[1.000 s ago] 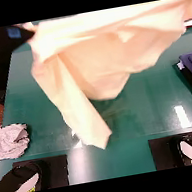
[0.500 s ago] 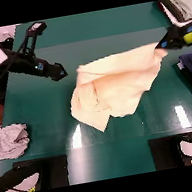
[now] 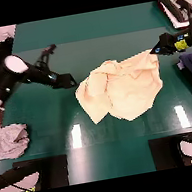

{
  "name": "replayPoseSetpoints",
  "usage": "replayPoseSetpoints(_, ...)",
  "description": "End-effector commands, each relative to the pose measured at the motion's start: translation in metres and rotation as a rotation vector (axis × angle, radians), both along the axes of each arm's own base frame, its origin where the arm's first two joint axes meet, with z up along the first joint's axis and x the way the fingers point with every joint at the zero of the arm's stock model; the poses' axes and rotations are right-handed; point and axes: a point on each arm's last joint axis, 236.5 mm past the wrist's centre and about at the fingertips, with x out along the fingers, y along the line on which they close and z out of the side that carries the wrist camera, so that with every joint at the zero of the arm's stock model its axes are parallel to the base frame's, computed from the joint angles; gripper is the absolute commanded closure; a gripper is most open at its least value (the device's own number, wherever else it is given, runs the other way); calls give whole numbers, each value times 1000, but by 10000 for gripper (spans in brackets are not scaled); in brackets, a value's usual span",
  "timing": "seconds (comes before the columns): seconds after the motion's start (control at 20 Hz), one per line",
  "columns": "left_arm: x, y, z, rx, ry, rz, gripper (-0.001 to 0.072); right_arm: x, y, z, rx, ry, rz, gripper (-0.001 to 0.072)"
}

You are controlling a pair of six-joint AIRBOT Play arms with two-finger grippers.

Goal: Fold the shirts.

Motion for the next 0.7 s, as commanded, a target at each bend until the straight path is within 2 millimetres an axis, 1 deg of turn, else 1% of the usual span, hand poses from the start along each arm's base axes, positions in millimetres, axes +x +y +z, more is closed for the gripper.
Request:
replayPoseSetpoints(0.0, 0, -41, -31, -48, -28, 22, 145, 0, 0, 5, -1, -24, -5, 688)
replayPoseSetpoints(0.1, -3, -63, -49, -75, 15, 22, 145, -2, 1, 4, -1, -13, 2, 688)
replayPoseSetpoints(0.2, -3, -70, -74, -72, 67, 34, 145, -5, 1, 3, -1, -4, 9, 688)
replayPoseSetpoints(0.3, 3, -75, -88, -94, 100, 76, 145, -7, 2, 3, -1, 3, 13, 688)
replayPoseSetpoints(0.4, 10, -79, -92, -121, 109, 113, 145, -9, 2, 2, -1, 13, 19, 688)
replayPoseSetpoints(0.5, 18, -81, -89, -147, 94, 150, 148, -9, 2, 2, -2, 13, 19, 687)
replayPoseSetpoints(0.55, 21, -83, -86, -165, 95, 166, 247, -9, 2, 1, -2, 13, 20, 688)
replayPoseSetpoints(0.65, 22, -86, -81, -177, 96, 162, 686, -9, 2, 2, -1, 12, 20, 687)
